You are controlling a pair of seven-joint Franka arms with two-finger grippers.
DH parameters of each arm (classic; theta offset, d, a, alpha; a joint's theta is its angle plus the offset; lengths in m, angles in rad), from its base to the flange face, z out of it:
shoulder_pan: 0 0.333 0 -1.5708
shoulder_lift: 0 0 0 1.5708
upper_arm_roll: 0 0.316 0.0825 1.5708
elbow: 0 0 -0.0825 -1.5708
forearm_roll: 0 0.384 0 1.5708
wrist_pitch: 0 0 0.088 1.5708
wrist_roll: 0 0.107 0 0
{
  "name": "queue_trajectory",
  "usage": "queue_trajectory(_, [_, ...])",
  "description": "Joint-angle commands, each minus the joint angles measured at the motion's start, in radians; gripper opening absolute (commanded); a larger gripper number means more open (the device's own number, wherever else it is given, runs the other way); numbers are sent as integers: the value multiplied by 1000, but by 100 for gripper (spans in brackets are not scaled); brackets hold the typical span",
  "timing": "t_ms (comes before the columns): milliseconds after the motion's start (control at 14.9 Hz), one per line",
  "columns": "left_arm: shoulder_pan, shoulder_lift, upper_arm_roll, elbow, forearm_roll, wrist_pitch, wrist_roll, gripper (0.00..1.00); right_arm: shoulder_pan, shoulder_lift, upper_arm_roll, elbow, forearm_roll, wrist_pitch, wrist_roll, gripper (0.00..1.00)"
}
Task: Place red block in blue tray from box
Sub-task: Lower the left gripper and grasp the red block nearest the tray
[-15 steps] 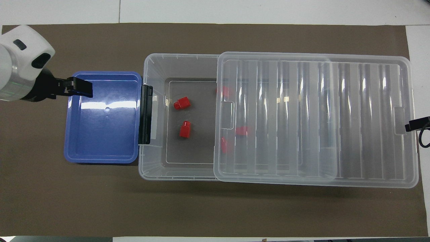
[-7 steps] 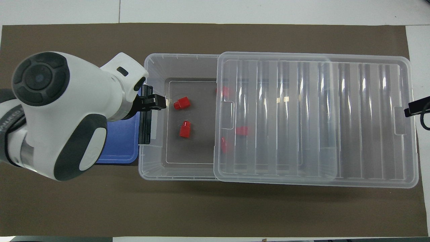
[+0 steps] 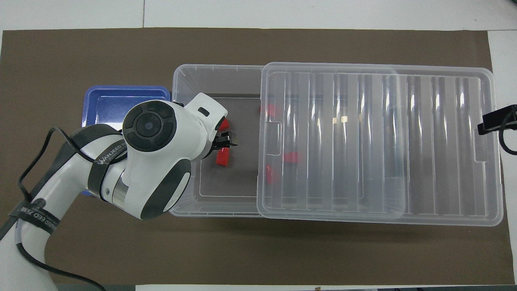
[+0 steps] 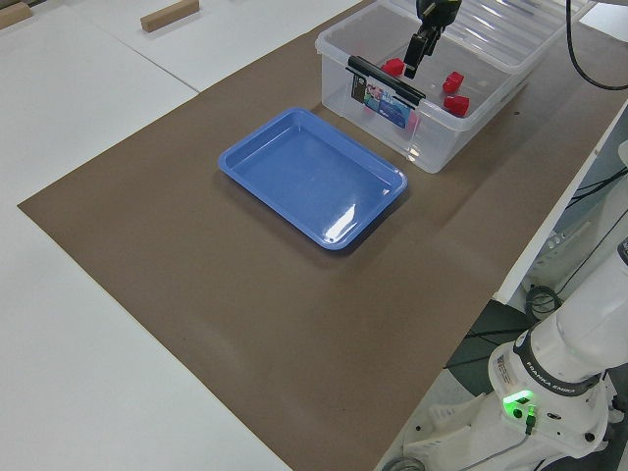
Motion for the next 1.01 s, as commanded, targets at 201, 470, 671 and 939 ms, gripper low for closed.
queue_trajectory(201, [-33,18,14,-101,16,144,-44,100,-8,13,22,14,9,-12,17,100])
queue_trajectory(470, [-44,38,14,-155,15,210,-42,100,-8,14,20,15,11,-10,20,100])
queue_trajectory(671, [-61,69,14,-181,15,250,-42,100,-8,14,19,15,11,-9,22,100])
queue_trajectory(939, [-70,81,14,-208,15,272,-42,95,-8,13,17,15,11,-15,22,100])
